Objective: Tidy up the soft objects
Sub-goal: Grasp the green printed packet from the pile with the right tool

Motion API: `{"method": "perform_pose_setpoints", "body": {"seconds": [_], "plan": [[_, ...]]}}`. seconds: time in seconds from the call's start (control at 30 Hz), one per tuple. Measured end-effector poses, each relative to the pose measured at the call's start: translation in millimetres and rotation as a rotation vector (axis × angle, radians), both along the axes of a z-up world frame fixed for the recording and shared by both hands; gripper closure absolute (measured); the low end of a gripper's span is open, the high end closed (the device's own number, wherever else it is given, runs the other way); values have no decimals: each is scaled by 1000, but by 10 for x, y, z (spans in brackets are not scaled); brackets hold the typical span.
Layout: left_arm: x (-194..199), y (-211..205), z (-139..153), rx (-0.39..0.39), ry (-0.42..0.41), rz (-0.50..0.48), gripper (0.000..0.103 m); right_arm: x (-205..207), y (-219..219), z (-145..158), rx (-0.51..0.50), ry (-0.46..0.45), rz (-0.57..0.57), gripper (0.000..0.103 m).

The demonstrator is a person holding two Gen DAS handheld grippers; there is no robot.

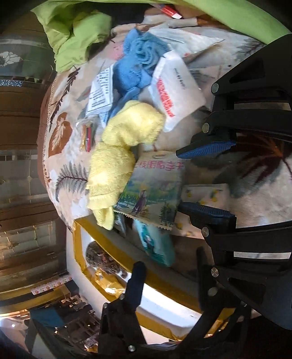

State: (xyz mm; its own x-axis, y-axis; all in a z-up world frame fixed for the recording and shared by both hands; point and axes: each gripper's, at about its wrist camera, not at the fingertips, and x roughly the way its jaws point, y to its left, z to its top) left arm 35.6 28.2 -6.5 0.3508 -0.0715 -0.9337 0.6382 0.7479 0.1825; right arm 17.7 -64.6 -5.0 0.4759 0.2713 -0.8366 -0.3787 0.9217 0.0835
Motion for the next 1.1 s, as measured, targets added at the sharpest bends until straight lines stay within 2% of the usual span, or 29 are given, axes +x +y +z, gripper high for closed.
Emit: {"method": "perform_pose_setpoints", "body": {"seconds": [0.23, 0.4, 0.47, 0.53, 0.6, 0.63, 0.7, 0.73, 0.83, 0.97, 1.1], "plan": [[140, -27, -92, 35, 19, -23, 37, 40, -24, -14, -2, -25, -8, 63], [233, -33, -116, 45, 52, -45, 37, 190, -147, -29, 109, 38, -52, 64], [259, -42, -112, 53, 69, -47, 37, 216, -187, -29, 135, 57, -70, 71], [271, -66, -119, 86, 70, -52, 37, 230, -241, -34, 165, 75, -92, 73], [271, -70, -112, 87, 73, -44, 37, 239, -305, -41, 205, 99, -114, 77], [287, -53, -102, 72, 82, -28, 39, 240, -322, -40, 214, 106, -121, 79], [341, -5, -77, 42, 96, 14, 64, 240, -354, -34, 238, 121, -128, 83], [368, 30, -69, 29, 106, 38, 82, 237, -361, -29, 244, 123, -129, 88], [370, 101, -48, 0, 115, 69, 83, 219, -369, -3, 274, 132, -128, 89], [305, 95, -56, 6, 91, 75, 86, 232, -379, -11, 293, 145, -145, 90], [242, 159, 123, -74, 61, 125, 89, 240, -467, 0, 361, 173, -172, 91]]}}
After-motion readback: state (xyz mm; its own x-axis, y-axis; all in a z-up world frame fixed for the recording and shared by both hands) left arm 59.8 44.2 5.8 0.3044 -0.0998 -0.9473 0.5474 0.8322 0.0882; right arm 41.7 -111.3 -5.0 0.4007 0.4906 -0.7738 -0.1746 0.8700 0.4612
